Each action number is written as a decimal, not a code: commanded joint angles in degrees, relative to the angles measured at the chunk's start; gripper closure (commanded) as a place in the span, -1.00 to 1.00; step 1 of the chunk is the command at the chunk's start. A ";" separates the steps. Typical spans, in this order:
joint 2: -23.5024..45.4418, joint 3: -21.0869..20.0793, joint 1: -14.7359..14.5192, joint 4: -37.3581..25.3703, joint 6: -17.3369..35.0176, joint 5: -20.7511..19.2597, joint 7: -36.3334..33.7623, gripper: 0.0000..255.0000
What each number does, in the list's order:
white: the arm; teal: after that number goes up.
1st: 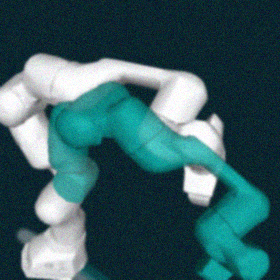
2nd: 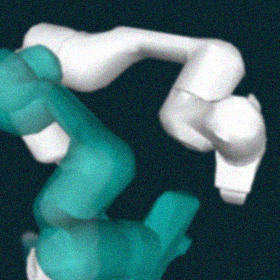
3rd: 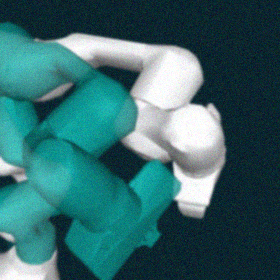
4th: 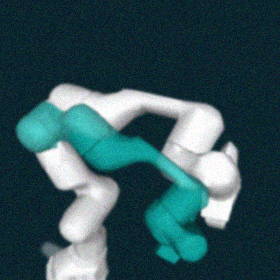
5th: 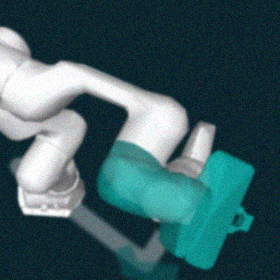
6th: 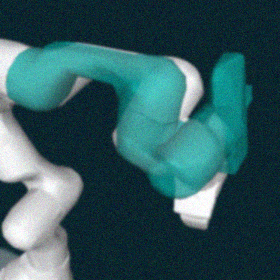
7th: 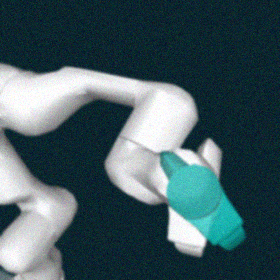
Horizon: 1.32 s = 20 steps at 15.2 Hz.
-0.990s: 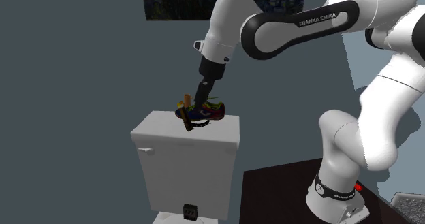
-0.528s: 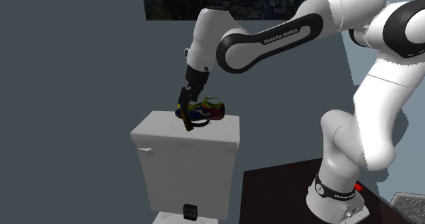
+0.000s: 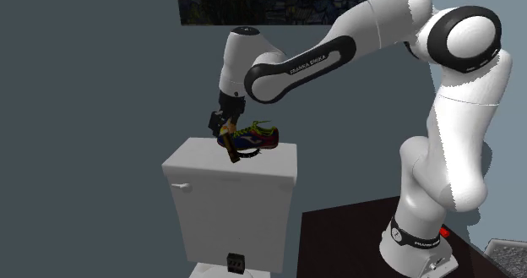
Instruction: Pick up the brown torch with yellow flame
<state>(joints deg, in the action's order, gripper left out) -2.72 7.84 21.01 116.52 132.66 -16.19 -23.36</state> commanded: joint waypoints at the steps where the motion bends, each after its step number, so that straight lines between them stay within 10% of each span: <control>1: 2.95 0.80 0.95 -2.44 0.67 -1.38 -2.01 -1.00; 9: 14.10 4.78 4.17 -12.35 2.32 -5.31 -9.10 -1.00; 19: 16.49 5.30 4.31 -9.58 7.27 -6.66 -11.46 -1.00; 20: 16.54 5.29 4.34 -9.76 7.15 -6.58 -11.36 1.00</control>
<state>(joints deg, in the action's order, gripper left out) 13.73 13.13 25.33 106.77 139.70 -22.77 -34.70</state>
